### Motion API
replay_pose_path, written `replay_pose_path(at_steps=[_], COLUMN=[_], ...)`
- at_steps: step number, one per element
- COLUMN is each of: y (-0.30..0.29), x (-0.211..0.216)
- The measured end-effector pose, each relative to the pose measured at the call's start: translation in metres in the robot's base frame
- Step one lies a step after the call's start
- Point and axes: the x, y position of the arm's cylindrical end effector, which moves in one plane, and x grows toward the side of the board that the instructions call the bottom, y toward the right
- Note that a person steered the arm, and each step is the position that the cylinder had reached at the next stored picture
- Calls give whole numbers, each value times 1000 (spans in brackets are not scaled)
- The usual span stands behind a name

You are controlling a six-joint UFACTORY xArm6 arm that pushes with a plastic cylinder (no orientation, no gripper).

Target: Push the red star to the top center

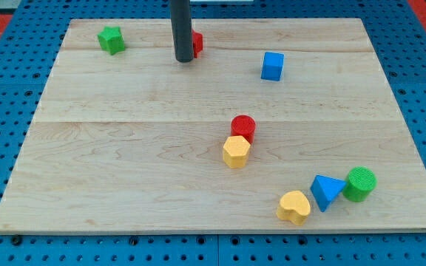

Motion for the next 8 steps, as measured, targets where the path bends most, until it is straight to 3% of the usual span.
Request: replay_pose_path(at_steps=[1, 2, 3, 4, 6, 8], y=[-49, -3, 32, 56, 64, 74], x=[-33, -78, -78, -8, -61, -37])
